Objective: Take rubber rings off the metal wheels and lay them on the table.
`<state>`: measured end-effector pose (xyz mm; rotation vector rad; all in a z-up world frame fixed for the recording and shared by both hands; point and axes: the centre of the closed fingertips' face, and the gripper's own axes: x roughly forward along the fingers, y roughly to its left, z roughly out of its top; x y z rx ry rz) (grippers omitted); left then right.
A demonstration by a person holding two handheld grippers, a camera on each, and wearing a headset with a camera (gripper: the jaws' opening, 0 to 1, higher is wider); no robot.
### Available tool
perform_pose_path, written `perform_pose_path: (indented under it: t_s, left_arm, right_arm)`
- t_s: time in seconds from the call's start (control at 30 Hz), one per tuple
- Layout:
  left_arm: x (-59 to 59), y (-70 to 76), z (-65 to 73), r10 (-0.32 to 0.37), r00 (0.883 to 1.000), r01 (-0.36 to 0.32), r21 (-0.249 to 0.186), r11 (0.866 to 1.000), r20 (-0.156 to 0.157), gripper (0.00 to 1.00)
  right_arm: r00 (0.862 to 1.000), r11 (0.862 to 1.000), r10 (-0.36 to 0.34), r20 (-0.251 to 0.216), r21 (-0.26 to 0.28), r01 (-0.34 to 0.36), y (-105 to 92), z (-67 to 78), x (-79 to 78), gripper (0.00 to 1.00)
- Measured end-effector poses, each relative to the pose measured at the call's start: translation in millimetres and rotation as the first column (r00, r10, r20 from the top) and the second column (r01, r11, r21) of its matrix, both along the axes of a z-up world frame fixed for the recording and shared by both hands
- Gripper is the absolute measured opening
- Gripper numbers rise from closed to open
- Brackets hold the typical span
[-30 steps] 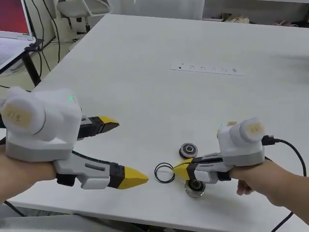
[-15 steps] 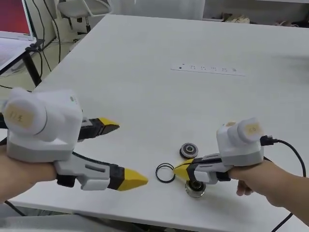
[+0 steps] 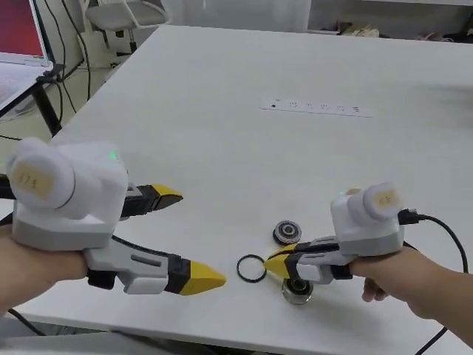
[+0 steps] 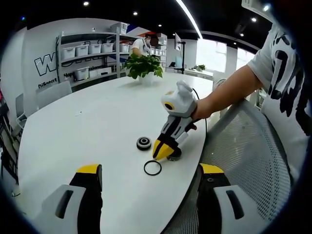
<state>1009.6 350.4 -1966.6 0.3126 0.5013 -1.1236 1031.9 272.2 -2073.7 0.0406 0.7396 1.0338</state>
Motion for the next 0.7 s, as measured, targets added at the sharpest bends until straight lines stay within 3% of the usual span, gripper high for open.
perform_pose_path:
  t_s: [0.53, 0.7]
  left_arm:
    - [6.0, -8.7, 5.6, -0.015, 1.0, 0.015, -0.004, 1.0, 0.006, 0.77]
    - [9.5, -13.6, 7.0, -0.022, 1.0, 0.022, -0.007, 1.0, 0.01, 0.77]
  right_arm:
    - [0.996, 0.992, -0.062, 0.064, 0.112, 0.055, -9.4, 38.9, 13.3, 0.1]
    - [0.992, 0.99, -0.075, 0.099, 0.128, 0.062, -15.4, 47.9, 16.1, 0.17]
